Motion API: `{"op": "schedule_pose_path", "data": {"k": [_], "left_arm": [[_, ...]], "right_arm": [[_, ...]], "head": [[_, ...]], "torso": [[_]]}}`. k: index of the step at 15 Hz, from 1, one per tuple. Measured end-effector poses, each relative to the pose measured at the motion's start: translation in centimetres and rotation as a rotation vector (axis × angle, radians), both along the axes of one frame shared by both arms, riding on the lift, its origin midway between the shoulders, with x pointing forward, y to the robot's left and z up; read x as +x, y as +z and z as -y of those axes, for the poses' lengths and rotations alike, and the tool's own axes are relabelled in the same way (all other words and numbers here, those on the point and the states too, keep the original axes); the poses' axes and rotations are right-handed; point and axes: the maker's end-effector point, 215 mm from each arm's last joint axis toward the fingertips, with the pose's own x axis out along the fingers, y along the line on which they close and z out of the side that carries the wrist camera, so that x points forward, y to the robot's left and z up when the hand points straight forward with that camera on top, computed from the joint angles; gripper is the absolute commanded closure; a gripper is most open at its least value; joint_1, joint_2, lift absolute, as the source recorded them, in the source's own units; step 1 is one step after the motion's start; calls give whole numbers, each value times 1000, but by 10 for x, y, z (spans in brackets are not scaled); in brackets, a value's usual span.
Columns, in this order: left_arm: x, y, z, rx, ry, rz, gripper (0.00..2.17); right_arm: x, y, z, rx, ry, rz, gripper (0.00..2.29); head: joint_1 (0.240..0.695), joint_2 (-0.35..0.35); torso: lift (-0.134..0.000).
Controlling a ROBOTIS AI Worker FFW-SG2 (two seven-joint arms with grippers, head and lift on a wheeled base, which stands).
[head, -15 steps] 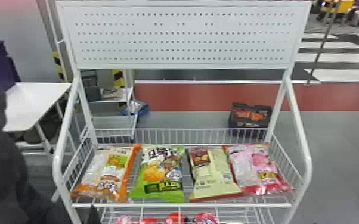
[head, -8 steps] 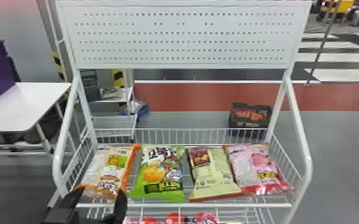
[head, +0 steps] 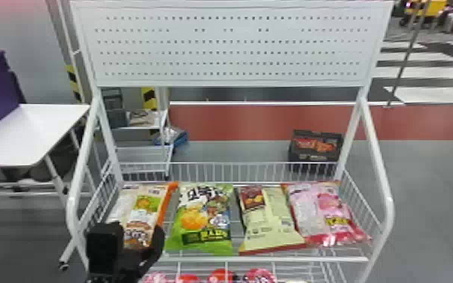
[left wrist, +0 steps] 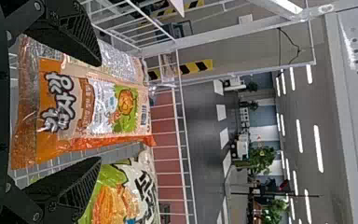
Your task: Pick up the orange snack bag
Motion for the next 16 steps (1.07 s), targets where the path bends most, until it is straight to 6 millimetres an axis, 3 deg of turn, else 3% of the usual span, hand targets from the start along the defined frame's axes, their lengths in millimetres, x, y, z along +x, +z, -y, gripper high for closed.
{"op": "schedule_pose_path", "data": {"k": [5, 11, 13, 14, 15, 16], "left_arm": [[23, -19, -10, -16, 9, -47, 221], [33, -32, -20, -30, 10, -108, 461], [35, -36, -25, -29, 17, -124, 731], [35, -39, -27, -28, 21, -132, 755], [35, -40, -28, -30, 24, -137, 1096], [34, -42, -30, -29, 31, -140, 1271]], "right_arm": [[1, 0, 0, 2, 0, 1, 140], [3, -1, 1, -1, 0, 2, 140], [3, -1, 1, -1, -1, 2, 140], [3, -1, 1, -1, -1, 3, 140], [3, -1, 2, -2, -2, 3, 140], [4, -1, 2, -2, -3, 3, 140]], "head": [[499, 0], [499, 0], [499, 0], [499, 0], [499, 0], [499, 0]], "torso": [[0], [0], [0], [0], [0], [0]]}}
